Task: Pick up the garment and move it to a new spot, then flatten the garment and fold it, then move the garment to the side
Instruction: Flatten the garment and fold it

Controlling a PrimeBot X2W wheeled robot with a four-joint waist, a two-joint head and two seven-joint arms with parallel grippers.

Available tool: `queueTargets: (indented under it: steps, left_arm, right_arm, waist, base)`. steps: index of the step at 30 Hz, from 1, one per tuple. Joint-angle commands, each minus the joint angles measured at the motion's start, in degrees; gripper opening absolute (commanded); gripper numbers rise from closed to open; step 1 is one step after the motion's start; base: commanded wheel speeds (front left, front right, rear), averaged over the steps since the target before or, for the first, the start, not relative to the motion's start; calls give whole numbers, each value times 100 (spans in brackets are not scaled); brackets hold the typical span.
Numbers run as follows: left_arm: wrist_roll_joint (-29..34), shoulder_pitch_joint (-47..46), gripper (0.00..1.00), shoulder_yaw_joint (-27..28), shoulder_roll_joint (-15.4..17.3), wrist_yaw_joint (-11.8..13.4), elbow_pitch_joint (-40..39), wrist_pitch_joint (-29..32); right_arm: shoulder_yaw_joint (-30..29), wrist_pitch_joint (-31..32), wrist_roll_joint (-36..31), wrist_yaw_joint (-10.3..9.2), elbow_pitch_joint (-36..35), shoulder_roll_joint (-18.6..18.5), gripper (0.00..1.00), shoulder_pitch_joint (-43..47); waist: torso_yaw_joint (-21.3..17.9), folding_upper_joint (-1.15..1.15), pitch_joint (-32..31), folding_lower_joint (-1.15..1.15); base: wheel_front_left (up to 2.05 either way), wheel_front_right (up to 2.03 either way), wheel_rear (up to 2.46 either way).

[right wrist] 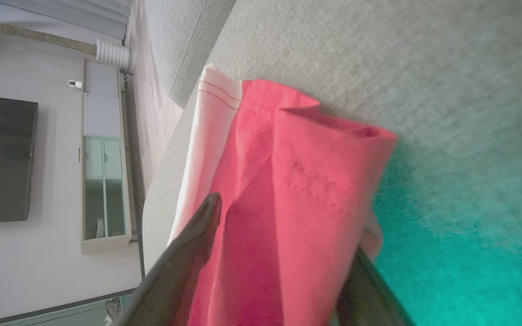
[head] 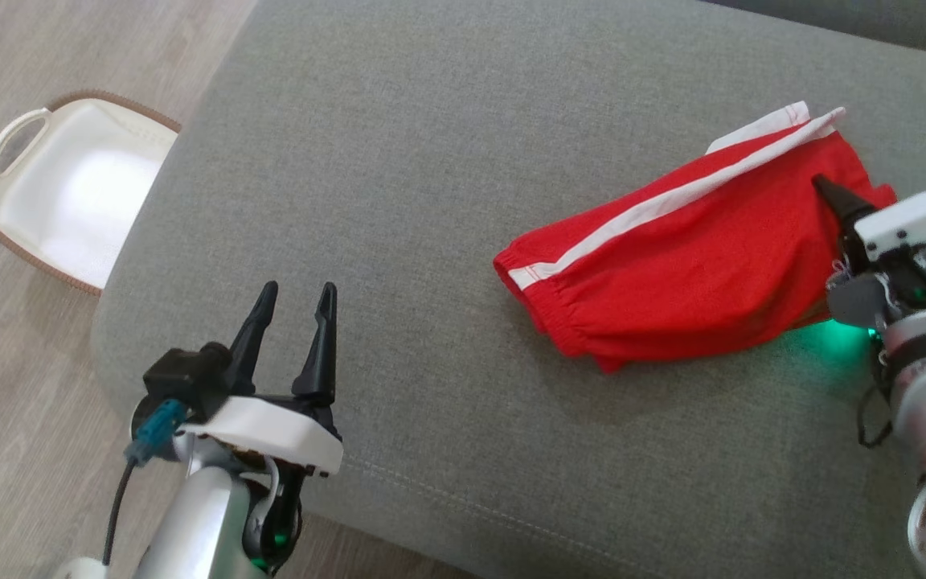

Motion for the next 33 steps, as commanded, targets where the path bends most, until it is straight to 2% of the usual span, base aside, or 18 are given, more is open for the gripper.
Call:
queueTargets:
  steps: [1,8,17,21,28,29,33]
  left_arm:
    - [-13,-288,100,259,27,-19,-167,-70]
    - [-62,-295,100,268,25,13,-158,-70]
    - [-26,-186,100,276,24,47,-155,-70]
    - [-12,-113,100,299,24,59,-159,-70]
    - [-38,-12,100,240,24,66,-118,-70]
    - [-53,1,100,218,24,68,-105,-70]
    - [-90,60,100,217,24,97,-95,-70]
  right_arm:
    - [12,75,-142,-5,52,186,0,-78]
    - [-222,-278,-265,-5,53,418,0,-470]
    - [-293,-591,111,-5,-430,603,0,-142]
    - [-165,-556,304,-5,-813,668,0,203]
    - [467,-488,371,-5,-1305,701,0,660]
    - [548,-533,328,-5,-1280,702,100,694]
    - [742,-842,124,-5,-1222,703,100,790]
  waist:
    - [-24,0,31,0]
    - [-255,0,-23,0]
    - [-737,0,-300,0]
    - [-985,0,-441,0]
    - [-1219,0,-596,0]
    - [-1223,0,-635,0]
    - [-1245,0,-834,0]
  base:
    - [0,0,0]
    - [0,0,0]
    - [0,0,0]
    - [0,0,0]
    - [0,0,0]
    - [0,0,0]
    - [0,0,0]
